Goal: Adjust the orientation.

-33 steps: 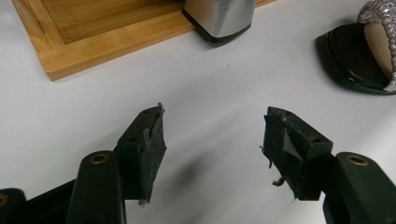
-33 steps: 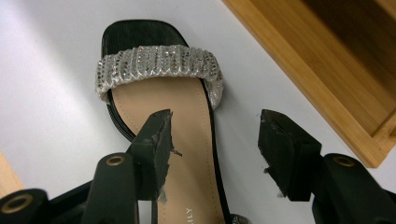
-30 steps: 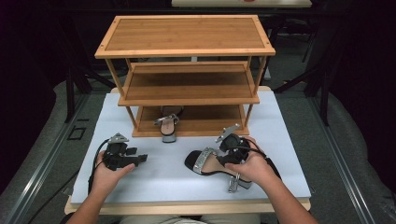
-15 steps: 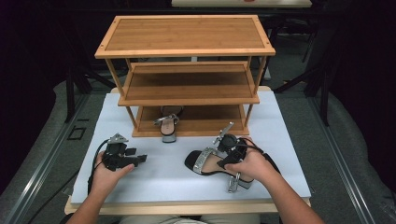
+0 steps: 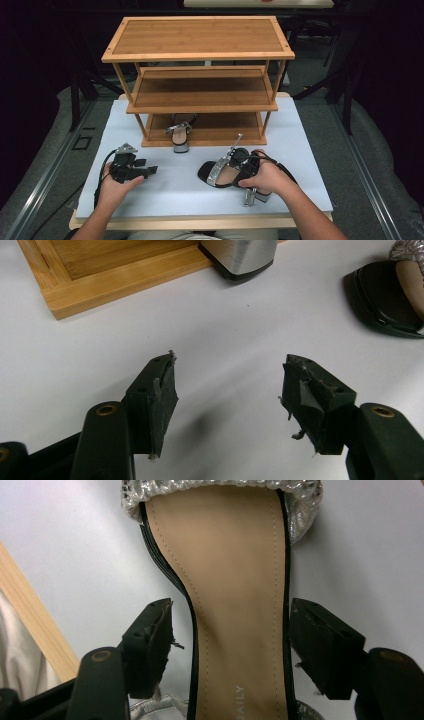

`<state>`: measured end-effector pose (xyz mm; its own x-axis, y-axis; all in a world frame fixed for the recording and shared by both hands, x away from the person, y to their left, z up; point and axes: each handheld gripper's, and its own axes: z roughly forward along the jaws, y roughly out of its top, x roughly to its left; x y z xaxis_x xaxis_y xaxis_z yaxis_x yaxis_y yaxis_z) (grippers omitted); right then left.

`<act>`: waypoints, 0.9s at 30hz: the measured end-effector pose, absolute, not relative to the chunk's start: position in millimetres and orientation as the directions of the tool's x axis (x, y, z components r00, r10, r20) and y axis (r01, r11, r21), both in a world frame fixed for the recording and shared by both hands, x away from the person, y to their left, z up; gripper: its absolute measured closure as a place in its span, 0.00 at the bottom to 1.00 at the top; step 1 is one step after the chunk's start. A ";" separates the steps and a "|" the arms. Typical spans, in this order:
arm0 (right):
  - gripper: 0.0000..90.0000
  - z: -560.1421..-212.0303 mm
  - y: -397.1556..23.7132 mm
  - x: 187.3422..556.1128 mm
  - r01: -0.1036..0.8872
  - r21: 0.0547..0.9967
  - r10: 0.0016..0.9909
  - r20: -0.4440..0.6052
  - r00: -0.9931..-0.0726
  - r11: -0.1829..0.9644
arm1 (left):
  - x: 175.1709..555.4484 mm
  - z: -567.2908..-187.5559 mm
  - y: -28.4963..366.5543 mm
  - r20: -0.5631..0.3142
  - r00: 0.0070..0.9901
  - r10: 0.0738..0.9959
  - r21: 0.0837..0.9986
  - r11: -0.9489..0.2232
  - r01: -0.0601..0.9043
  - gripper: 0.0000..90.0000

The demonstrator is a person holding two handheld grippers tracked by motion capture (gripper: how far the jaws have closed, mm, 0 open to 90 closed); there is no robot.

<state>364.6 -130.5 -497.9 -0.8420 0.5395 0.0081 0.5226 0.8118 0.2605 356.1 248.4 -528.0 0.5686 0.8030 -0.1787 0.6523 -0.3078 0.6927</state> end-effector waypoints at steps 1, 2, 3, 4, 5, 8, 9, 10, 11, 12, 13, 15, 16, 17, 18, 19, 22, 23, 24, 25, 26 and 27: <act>0.38 -497.9 -130.5 364.6 0.523 0.260 0.539 0.008 -0.842 0.812 | 356.1 -528.0 248.4 -0.179 0.569 0.803 0.693 -0.308 0.652 0.42; 0.38 -498.0 -130.1 365.1 0.524 0.258 0.542 0.004 -0.841 0.812 | 356.2 -528.1 248.3 -0.178 0.571 0.801 0.692 -0.311 0.652 0.42; 0.38 -498.0 -130.1 365.1 0.524 0.258 0.542 0.004 -0.841 0.812 | 356.1 -528.1 248.2 -0.177 0.572 0.801 0.692 -0.312 0.651 0.42; 0.37 -498.6 -129.6 366.1 0.524 0.250 0.542 -0.003 -0.841 0.814 | 356.1 -528.1 248.0 -0.177 0.572 0.801 0.692 -0.312 0.651 0.42; 0.37 -498.6 -129.6 366.1 0.524 0.250 0.542 -0.003 -0.841 0.814 | 356.1 -528.0 248.0 -0.178 0.572 0.800 0.692 -0.312 0.651 0.42; 0.36 -506.8 -128.9 370.2 0.513 0.200 0.531 -0.048 -0.846 0.835 | 356.4 -528.2 248.4 -0.179 0.572 0.801 0.692 -0.310 0.652 0.42; 0.36 -506.8 -128.9 370.2 0.513 0.200 0.531 -0.048 -0.846 0.835 | 356.5 -528.3 248.7 -0.180 0.573 0.800 0.691 -0.312 0.652 0.42; 0.36 -509.9 -128.6 371.9 0.520 0.174 0.530 -0.018 -0.848 0.837 | 356.6 -528.3 249.1 -0.181 0.572 0.800 0.691 -0.311 0.653 0.42; 0.36 -509.9 -128.6 371.9 0.520 0.174 0.530 -0.018 -0.848 0.837 | 356.6 -528.3 249.1 -0.181 0.572 0.800 0.691 -0.311 0.653 0.42; 0.38 -512.6 -128.4 371.8 0.518 0.187 0.532 -0.025 -0.847 0.834 | 356.5 -528.4 249.0 -0.183 0.570 0.801 0.691 -0.307 0.655 0.42; 0.42 -514.0 -128.3 372.0 0.518 0.190 0.530 -0.013 -0.848 0.834 | 356.6 -528.7 248.9 -0.184 0.569 0.802 0.692 -0.305 0.654 0.42; 0.42 -513.5 -127.5 372.0 0.517 0.174 0.525 -0.005 -0.851 0.838 | 356.7 -528.9 248.7 -0.185 0.570 0.801 0.692 -0.306 0.654 0.42; 0.42 -513.1 -127.2 371.8 0.520 0.168 0.528 -0.006 -0.849 0.837 | 356.8 -529.0 248.6 -0.184 0.571 0.800 0.691 -0.307 0.654 0.42; 0.43 -513.0 -126.9 371.8 0.522 0.167 0.530 -0.007 -0.848 0.836 | 356.8 -529.2 248.2 -0.186 0.569 0.801 0.692 -0.305 0.655 0.42; 0.43 -514.5 -126.7 371.8 0.527 0.185 0.537 -0.008 -0.843 0.830 | 356.7 -529.2 248.1 -0.186 0.571 0.800 0.692 -0.306 0.654 0.42; 0.43 -514.5 -126.7 371.8 0.527 0.185 0.537 -0.008 -0.843 0.830 | 356.7 -529.2 248.1 -0.186 0.571 0.800 0.692 -0.306 0.654 0.42; 0.43 -512.6 -126.4 374.3 0.550 0.173 0.563 -0.030 -0.826 0.817 | 356.7 -529.0 248.2 -0.185 0.570 0.800 0.691 -0.306 0.655 0.42; 0.43 -514.0 -127.7 376.6 0.564 0.194 0.581 -0.041 -0.813 0.803 | 356.8 -528.9 248.4 -0.186 0.570 0.800 0.689 -0.307 0.656 0.42; 0.43 -514.2 -129.0 379.1 0.581 0.197 0.596 -0.027 -0.802 0.790 | 356.9 -529.2 248.5 -0.186 0.571 0.800 0.690 -0.307 0.655 0.42; 0.43 -514.8 -130.0 381.9 0.595 0.210 0.612 -0.015 -0.791 0.775 | 357.0 -529.2 248.7 -0.186 0.571 0.800 0.690 -0.307 0.655 0.42; 0.43 -514.2 -131.2 385.3 0.607 0.203 0.626 -0.038 -0.779 0.768 | 357.3 -529.7 249.0 -0.187 0.570 0.800 0.690 -0.306 0.656 0.42; 0.43 -514.2 -131.2 385.3 0.607 0.203 0.626 -0.038 -0.779 0.768 | 357.3 -529.7 249.0 -0.187 0.570 0.800 0.690 -0.306 0.656 0.42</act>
<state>385.3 -131.2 -514.2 -0.7792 0.6257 -0.0383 0.6070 0.7683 0.2032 357.3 249.0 -529.7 0.5701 0.8000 -0.1872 0.6562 -0.3062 0.6897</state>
